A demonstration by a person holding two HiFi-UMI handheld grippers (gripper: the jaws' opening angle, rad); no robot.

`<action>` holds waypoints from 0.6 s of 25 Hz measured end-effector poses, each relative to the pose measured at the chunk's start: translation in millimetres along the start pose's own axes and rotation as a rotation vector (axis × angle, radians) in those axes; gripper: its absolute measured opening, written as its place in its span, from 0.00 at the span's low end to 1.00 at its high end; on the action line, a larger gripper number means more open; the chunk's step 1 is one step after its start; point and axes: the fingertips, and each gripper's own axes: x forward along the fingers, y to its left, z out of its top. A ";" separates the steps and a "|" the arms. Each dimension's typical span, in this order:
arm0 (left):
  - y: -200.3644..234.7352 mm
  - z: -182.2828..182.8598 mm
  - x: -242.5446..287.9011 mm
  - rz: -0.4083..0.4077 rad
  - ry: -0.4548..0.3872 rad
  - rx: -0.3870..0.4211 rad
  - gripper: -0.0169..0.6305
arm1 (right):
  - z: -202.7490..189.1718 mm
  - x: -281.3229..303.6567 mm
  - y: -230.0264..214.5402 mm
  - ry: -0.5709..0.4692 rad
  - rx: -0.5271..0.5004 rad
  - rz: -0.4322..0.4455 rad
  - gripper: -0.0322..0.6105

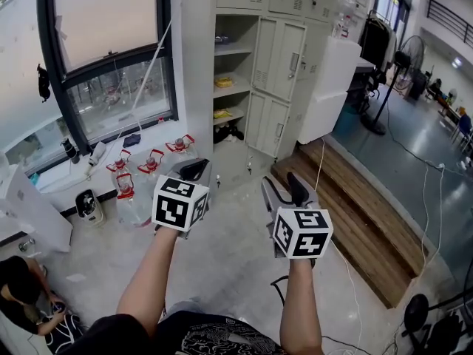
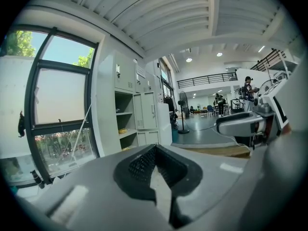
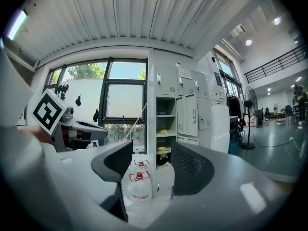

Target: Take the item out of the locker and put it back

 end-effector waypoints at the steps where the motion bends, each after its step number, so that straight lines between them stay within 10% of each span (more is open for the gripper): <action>1: 1.7 0.8 0.6 0.008 -0.005 0.000 0.03 | -0.1 1.6 -1.1 -0.002 0.001 0.004 0.49; 15: 38.4 -7.3 48.0 0.024 -0.020 -0.038 0.04 | -2.0 62.9 -19.3 0.012 -0.015 0.066 0.54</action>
